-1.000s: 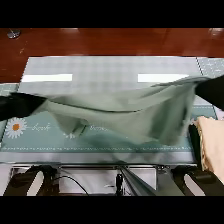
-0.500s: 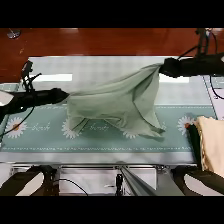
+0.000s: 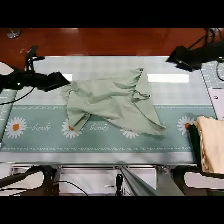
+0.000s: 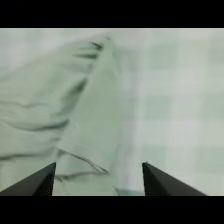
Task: Fold the shirts.
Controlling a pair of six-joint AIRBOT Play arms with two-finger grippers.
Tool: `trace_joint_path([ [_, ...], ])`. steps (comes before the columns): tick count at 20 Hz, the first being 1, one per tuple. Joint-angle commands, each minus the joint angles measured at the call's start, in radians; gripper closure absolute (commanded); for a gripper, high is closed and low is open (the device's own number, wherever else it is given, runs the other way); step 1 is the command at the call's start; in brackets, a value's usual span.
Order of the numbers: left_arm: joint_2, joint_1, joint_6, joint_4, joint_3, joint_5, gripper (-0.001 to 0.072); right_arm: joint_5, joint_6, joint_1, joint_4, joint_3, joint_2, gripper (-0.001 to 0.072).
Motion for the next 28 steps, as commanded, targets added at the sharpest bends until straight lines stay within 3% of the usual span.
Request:
trace_joint_path([
  [1, -0.017, 0.144, -0.101, 0.167, -0.046, -0.143, 0.0003, 0.191, -0.068, -0.098, -0.262, -0.090, 0.103, 0.0090],
  [4, -0.018, 0.245, -0.053, 0.008, -0.225, -0.127, 0.0003, 0.021, -0.076, -0.156, -0.169, -0.426, 0.304, 0.0089],
  [8, -0.027, 0.228, 0.061, -0.190, -0.391, -0.053, 0.0003, -0.093, -0.054, -0.180, -0.013, -0.792, 0.453, 0.0089],
  [14, -0.119, 0.045, 0.112, -0.354, -0.400, 0.004, 0.0015, -0.055, -0.003, -0.253, 0.006, -0.898, 0.473, 0.0090],
  [15, -0.126, 0.020, 0.113, -0.358, -0.390, 0.005, 0.0144, -0.029, -0.004, -0.280, 0.001, -0.898, 0.473, 0.0090],
  [17, -0.131, -0.002, 0.179, -0.359, -0.366, -0.023, 0.0641, 0.039, -0.016, -0.330, -0.045, -0.898, 0.473, 0.0090],
  [18, -0.131, -0.001, 0.207, -0.361, -0.351, -0.045, 0.0689, 0.074, -0.021, -0.341, -0.081, -0.898, 0.473, 0.0090],
  [21, -0.131, 0.008, 0.216, -0.360, -0.310, -0.081, 0.0688, 0.130, -0.045, -0.344, -0.099, -0.940, 0.473, 0.0090],
  [28, -0.131, 0.007, 0.212, -0.361, -0.294, -0.083, 0.0688, -0.040, -0.105, -0.181, 0.091, -1.047, 0.386, 0.0091],
])
